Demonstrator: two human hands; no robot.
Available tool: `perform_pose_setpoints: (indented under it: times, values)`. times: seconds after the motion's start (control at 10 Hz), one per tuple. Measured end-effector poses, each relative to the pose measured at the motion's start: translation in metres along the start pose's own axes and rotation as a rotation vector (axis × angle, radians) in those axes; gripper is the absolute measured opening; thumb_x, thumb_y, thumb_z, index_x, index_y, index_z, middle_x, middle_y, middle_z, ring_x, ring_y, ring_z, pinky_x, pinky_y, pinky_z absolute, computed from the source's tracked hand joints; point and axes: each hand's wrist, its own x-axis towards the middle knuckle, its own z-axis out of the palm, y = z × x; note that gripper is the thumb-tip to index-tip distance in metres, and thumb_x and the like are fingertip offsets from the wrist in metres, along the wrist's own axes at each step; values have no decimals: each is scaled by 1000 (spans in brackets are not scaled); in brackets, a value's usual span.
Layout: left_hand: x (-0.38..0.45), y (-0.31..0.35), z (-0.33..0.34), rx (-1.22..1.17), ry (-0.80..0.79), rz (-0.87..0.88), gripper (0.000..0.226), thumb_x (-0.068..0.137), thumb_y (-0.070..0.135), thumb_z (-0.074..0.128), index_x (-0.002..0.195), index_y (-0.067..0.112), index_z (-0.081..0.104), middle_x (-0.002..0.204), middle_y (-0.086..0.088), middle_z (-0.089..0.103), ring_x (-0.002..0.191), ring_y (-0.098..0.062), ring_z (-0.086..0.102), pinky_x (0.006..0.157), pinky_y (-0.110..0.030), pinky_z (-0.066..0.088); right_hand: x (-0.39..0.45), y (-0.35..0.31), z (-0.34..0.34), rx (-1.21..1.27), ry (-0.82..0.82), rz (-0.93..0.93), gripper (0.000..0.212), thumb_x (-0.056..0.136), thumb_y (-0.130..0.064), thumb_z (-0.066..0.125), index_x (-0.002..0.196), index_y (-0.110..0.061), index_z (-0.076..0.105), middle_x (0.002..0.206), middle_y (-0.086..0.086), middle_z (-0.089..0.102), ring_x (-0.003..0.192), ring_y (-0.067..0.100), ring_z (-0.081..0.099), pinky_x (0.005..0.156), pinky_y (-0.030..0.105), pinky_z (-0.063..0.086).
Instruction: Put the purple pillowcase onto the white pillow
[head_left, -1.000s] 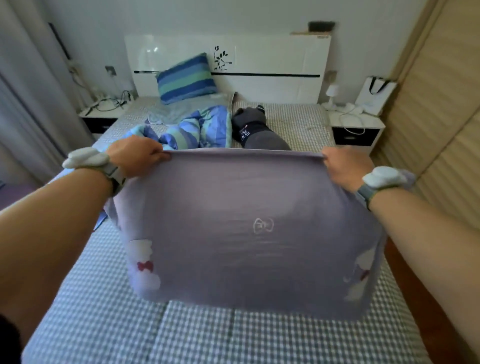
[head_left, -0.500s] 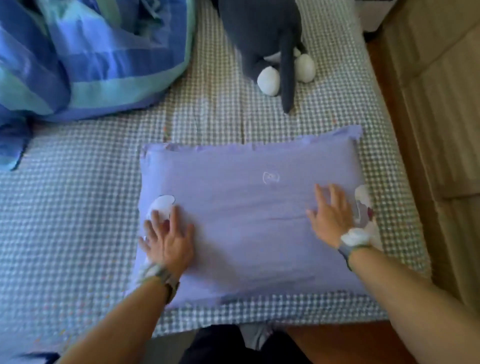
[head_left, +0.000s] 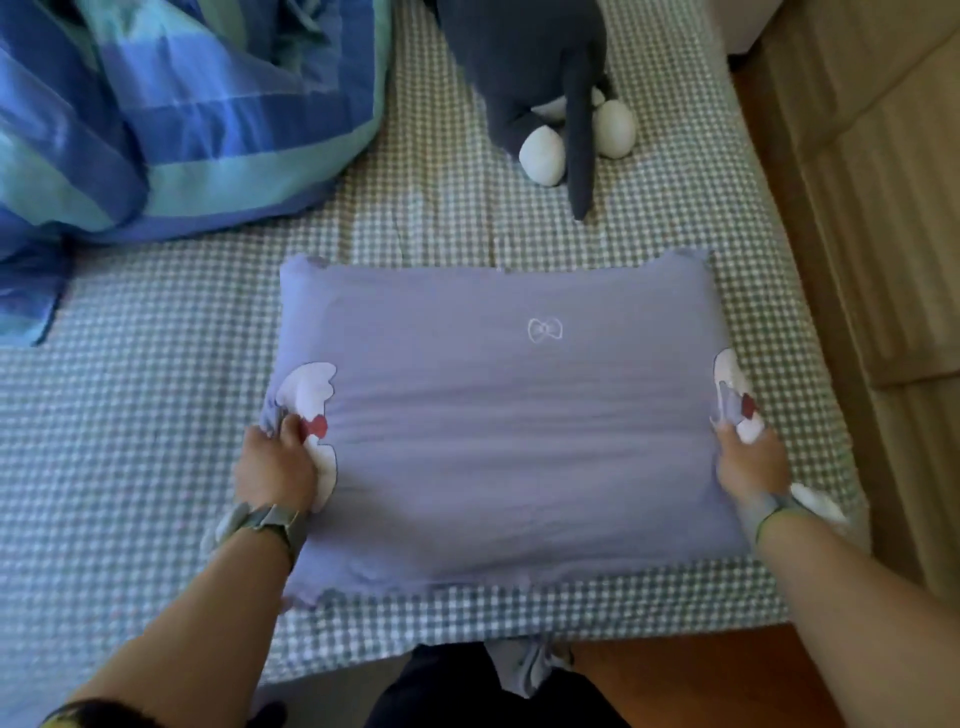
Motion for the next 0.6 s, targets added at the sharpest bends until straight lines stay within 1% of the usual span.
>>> perform_pose_setpoints:
  times: [0.1, 0.2, 0.3, 0.4, 0.5, 0.6]
  values:
    - [3, 5, 5, 230, 86, 30, 48, 95, 47, 44, 134, 18, 43, 137, -23, 39, 126, -45, 41, 106, -55, 32, -16, -16, 3, -460, -51, -10, 51, 88, -20, 58, 135, -1, 47, 137, 25, 48, 124, 43, 47, 100, 51, 41]
    - [-37, 37, 46, 320, 113, 633, 60, 98, 54, 39, 154, 40, 22, 163, -12, 15, 148, -39, 12, 118, -56, 7, -51, -48, 55, -654, -46, -749, 61, 93, -27, 54, 150, -15, 34, 153, 22, 28, 135, 45, 31, 105, 57, 35]
    - [-41, 26, 73, 516, 20, 688, 60, 95, 65, 27, 153, 50, 16, 166, 0, 8, 152, -32, 2, 117, -62, 2, -43, -28, 73, -843, -179, -709, 63, 96, -57, 26, 154, -36, 13, 164, 8, 7, 149, 37, 6, 112, 62, 21]
    - [-5, -23, 91, 786, -125, 608, 66, 91, 73, 8, 152, 52, -3, 166, 11, -7, 153, -26, -9, 112, -69, -1, 1, 12, 68, -904, -334, -298, 76, 89, -76, 12, 153, -42, -11, 164, 2, -17, 149, 36, -14, 118, 61, 5]
    - [-15, 1, 70, 811, -273, 564, 67, 94, 65, 25, 152, 49, -5, 166, 6, -12, 151, -33, -12, 113, -67, 2, -37, -9, 53, -928, -312, -260, 71, 97, -50, 35, 157, -28, 2, 162, 16, -4, 148, 42, 3, 119, 56, 14]
    - [-19, 4, 56, 813, -347, 580, 50, 90, 46, 36, 139, 48, 31, 156, -3, 27, 142, -37, 26, 112, -56, 21, -69, -27, 52, -949, -557, -322, 59, 97, -27, 45, 152, -12, 29, 156, 20, 27, 142, 39, 30, 116, 48, 29]
